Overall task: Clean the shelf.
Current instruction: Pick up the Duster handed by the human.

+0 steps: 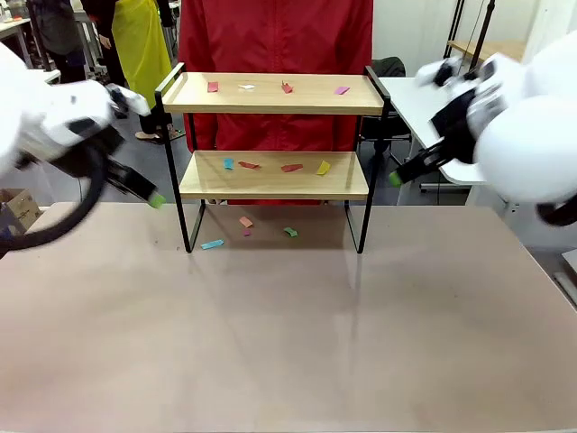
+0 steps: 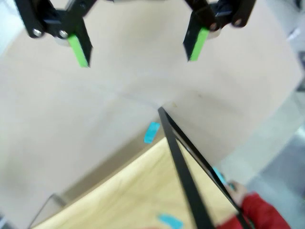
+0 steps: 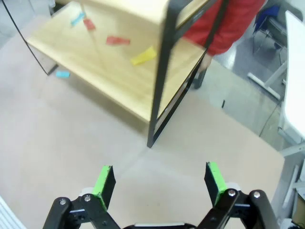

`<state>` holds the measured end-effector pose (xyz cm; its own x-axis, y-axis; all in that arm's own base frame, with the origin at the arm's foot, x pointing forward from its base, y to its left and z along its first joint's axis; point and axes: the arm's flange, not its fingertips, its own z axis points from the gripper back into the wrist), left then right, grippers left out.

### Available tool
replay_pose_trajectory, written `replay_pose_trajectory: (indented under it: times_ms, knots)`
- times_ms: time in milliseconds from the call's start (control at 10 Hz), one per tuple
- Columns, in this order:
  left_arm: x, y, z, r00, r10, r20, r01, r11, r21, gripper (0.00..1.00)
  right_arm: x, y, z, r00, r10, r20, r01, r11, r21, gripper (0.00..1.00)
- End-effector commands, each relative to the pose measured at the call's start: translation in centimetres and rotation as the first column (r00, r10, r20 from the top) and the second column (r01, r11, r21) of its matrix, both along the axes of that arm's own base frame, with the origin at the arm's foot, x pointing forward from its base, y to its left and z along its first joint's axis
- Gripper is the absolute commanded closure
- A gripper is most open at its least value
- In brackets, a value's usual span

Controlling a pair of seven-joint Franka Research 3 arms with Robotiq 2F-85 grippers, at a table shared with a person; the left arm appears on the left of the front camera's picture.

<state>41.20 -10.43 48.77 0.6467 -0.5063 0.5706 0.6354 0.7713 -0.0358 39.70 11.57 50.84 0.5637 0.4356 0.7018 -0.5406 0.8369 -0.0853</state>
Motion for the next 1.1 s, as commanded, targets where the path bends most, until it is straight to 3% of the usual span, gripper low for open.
replay_pose_trajectory:
  times_ms: [0,200,400,500,700,800,900,1000]
  knots:
    - [1.1,5.2,2.8,0.981,-0.192,-0.024,0.188,0.974,-0.127,0.00,-1.6,-5.7,1.9,0.987,0.142,0.072,-0.148,0.985,0.083,0.00]
    - [3.0,10.2,2.9,0.928,-0.373,-0.001,0.366,0.911,-0.189,0.00,-1.4,-11.7,2.7,0.970,0.199,0.141,-0.216,0.969,0.120,0.00]
    - [4.5,14.0,1.2,0.880,-0.473,0.048,0.468,0.841,-0.272,0.00,0.5,-17.1,1.4,0.928,0.316,0.197,-0.347,0.926,0.148,0.00]
    - [5.1,15.2,0.2,0.855,-0.509,0.105,0.516,0.808,-0.284,0.00,1.8,-19.5,0.2,0.908,0.360,0.216,-0.393,0.910,0.132,0.00]
    - [5.9,17.2,-2.2,0.800,-0.551,0.237,0.599,0.752,-0.274,0.00,3.6,-23.3,-2.5,0.901,0.363,0.237,-0.403,0.903,0.148,0.00]
    - [6.4,17.6,-3.2,0.819,-0.524,0.233,0.573,0.767,-0.289,0.00,4.0,-24.4,-3.6,0.905,0.335,0.260,-0.389,0.901,0.191,0.00]
    - [6.7,17.4,-3.7,0.882,-0.448,0.146,0.471,0.847,-0.249,0.00,3.9,-24.0,-4.0,0.920,0.301,0.250,-0.357,0.908,0.221,0.00]
    - [5.2,17.6,-3.2,0.826,-0.524,0.207,0.564,0.777,-0.280,0.00,2.0,-24.3,-3.3,0.915,0.333,0.228,-0.370,0.918,0.145,0.00]
